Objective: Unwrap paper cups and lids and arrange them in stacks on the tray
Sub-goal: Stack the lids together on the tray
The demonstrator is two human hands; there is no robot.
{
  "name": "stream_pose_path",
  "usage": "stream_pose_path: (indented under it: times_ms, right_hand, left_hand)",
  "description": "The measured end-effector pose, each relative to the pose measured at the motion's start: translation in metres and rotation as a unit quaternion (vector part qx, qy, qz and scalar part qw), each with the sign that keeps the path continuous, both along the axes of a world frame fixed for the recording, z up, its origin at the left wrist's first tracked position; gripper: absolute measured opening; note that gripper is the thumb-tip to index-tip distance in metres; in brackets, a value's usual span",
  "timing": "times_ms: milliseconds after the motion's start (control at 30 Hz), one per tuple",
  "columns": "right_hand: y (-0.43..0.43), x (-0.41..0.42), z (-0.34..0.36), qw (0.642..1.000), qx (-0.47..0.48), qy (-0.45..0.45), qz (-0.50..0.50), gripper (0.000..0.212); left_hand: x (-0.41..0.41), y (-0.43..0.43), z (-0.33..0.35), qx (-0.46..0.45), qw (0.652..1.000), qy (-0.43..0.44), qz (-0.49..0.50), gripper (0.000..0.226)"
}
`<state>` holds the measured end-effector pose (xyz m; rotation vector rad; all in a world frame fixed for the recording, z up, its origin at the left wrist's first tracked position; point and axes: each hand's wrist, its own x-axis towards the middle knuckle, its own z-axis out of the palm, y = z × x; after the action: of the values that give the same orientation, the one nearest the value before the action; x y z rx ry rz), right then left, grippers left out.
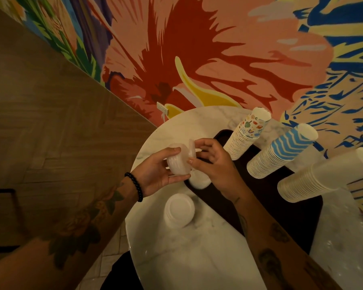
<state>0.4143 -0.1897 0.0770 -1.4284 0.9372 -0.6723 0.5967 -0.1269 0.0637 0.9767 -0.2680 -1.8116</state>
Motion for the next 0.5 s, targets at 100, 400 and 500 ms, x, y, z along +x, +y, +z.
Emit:
stream_pose_path:
  times_ms: [100,400,500]
  right_hand:
    - [-0.009,-0.006,-0.005,0.999,-0.008,0.004,-0.039,0.048]
    - [-0.021,-0.019,-0.040,0.934,-0.165,0.317,0.012,0.055]
    - [-0.018,-0.018,-0.052,0.919,-0.149,0.363,0.032,0.058]
  left_hand:
    - [0.000,0.001,-0.001,0.016,1.000,-0.007,0.024,0.066]
    - [0.010,0.003,-0.009,0.027,0.998,-0.013,0.063,0.041]
    - [0.013,0.004,-0.014,0.028,0.997,-0.003,0.068,0.041]
